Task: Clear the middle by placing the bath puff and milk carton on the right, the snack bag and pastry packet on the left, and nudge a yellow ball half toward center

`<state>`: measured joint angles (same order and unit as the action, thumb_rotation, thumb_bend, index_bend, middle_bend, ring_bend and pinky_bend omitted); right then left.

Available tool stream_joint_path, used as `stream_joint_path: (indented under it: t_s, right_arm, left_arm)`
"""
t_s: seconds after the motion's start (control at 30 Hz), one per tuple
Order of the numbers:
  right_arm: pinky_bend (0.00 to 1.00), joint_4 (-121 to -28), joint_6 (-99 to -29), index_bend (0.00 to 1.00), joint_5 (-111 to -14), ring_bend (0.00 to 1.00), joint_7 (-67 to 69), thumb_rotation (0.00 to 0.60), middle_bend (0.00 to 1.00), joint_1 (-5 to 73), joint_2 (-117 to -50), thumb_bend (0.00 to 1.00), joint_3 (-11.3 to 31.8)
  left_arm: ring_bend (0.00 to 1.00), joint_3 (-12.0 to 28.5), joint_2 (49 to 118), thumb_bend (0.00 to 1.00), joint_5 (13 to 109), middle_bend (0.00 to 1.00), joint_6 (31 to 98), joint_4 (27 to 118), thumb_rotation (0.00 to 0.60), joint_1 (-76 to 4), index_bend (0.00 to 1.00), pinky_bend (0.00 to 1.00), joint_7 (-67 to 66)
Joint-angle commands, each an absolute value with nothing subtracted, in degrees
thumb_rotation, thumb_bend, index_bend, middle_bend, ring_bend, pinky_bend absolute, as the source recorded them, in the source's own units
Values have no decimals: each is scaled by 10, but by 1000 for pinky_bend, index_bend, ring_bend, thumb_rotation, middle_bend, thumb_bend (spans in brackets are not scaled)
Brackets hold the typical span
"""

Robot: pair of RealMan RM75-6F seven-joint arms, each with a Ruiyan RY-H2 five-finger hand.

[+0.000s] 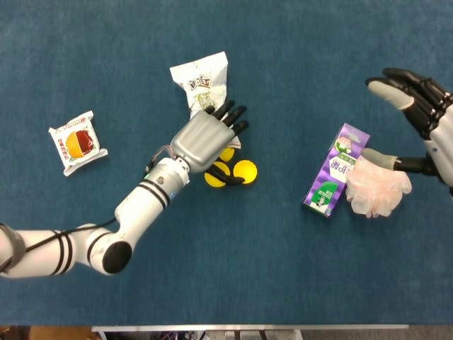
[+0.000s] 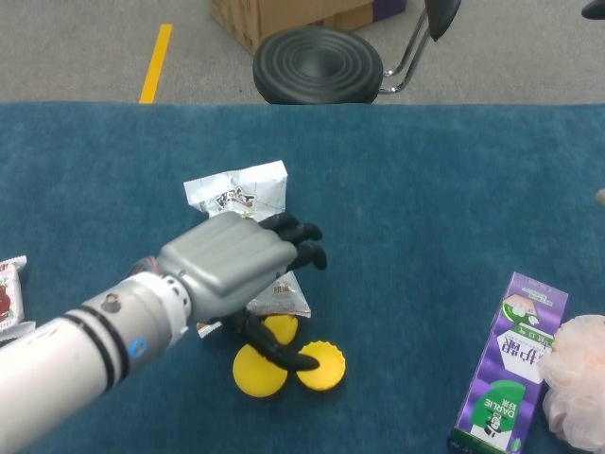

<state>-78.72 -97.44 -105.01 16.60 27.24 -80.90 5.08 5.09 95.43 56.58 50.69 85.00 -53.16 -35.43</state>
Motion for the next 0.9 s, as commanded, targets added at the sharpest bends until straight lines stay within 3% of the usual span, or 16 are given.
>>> stream_joint_path:
  t_s: [0.03, 0.57, 0.9]
  right_arm:
    - [369, -786, -975, 163, -1048, 192, 168, 600, 269, 271, -810, 0, 51]
    - [369, -778, -975, 163, -1046, 192, 175, 600, 269, 266, -812, 0, 52]
    - [369, -771, -972, 163, -1043, 192, 182, 600, 269, 268, -817, 0, 54]
  left_arm:
    - [34, 60, 962, 0, 552, 72, 494, 834, 227, -544, 169, 250, -360]
    - [34, 52, 973, 0, 487, 72, 477, 790, 222, -556, 169, 245, -380]
    - [34, 19, 932, 0, 442, 72, 510, 823, 222, -536, 169, 244, -422]
